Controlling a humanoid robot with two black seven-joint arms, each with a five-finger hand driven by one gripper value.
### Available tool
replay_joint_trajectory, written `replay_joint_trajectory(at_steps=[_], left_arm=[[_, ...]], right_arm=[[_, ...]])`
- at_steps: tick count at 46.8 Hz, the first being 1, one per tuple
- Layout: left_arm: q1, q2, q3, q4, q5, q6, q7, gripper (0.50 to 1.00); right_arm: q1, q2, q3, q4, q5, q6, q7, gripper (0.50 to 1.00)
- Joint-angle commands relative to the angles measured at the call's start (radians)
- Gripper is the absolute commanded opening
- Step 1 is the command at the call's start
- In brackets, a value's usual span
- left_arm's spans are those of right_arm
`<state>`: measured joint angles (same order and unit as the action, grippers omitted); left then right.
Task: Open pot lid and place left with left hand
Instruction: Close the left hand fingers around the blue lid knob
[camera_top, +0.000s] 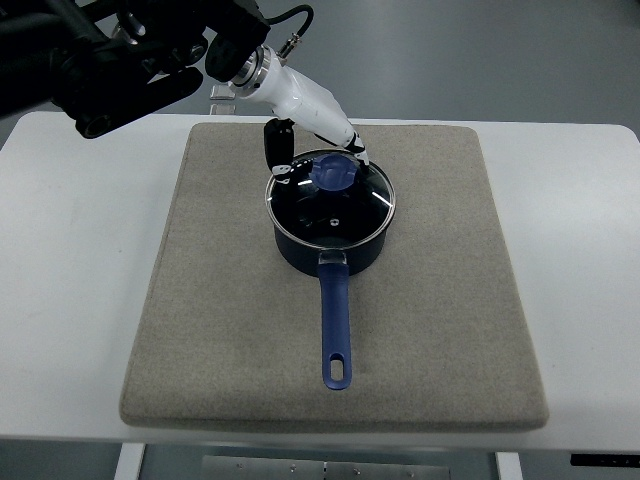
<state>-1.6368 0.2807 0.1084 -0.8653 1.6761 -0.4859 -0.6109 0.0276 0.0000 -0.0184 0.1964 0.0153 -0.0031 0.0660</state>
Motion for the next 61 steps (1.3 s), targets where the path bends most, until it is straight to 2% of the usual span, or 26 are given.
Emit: replay_joint_trajectory(at_steps=[1, 6, 10, 16, 23, 28, 35, 37, 42, 50, 61], left_arm=[[0.002, 0.000, 0.001, -0.003, -0.001, 0.003, 0.000, 0.951], [0.006, -0.001, 0.001, -0.004, -0.001, 0.007, 0.000, 0.941], [0.009, -0.011, -0.001, -0.008, -0.002, 0.009, 0.000, 0.900], [0.011, -0.014, -0.003, -0.008, -0.001, 0.020, 0.000, 0.872], [0.012, -0.014, 0.001, -0.008, 0.001, 0.018, 0.000, 0.864], [0.012, -0.014, 0.001, -0.006, 0.001, 0.020, 0.000, 0.825], [0.012, -0.014, 0.001, -0.006, 0.001, 0.021, 0.000, 0.812], [0.012, -0.014, -0.001, -0.004, 0.001, 0.023, 0.000, 0.786], [0.014, -0.015, -0.001, -0.003, -0.001, 0.050, 0.000, 0.765], [0.032, -0.015, 0.004, -0.001, -0.001, 0.130, 0.000, 0.752], [0.032, -0.015, 0.011, -0.008, 0.007, 0.119, 0.000, 0.752]], right_arm=[[0.000, 0.000, 0.000, 0.000, 0.000, 0.000, 0.000, 0.917], [0.000, 0.000, 0.000, 0.000, 0.000, 0.000, 0.000, 0.917], [0.000, 0.000, 0.000, 0.000, 0.000, 0.000, 0.000, 0.917], [0.000, 0.000, 0.000, 0.000, 0.000, 0.000, 0.000, 0.917], [0.000, 0.000, 0.000, 0.000, 0.000, 0.000, 0.000, 0.917], [0.000, 0.000, 0.000, -0.002, 0.000, 0.000, 0.000, 0.917], [0.000, 0.000, 0.000, 0.000, 0.000, 0.000, 0.000, 0.917], [0.000, 0.000, 0.000, 0.000, 0.000, 0.000, 0.000, 0.917], [0.000, 0.000, 0.000, 0.000, 0.000, 0.000, 0.000, 0.917], [0.000, 0.000, 0.000, 0.000, 0.000, 0.000, 0.000, 0.917], [0.000, 0.000, 0.000, 0.000, 0.000, 0.000, 0.000, 0.917]])
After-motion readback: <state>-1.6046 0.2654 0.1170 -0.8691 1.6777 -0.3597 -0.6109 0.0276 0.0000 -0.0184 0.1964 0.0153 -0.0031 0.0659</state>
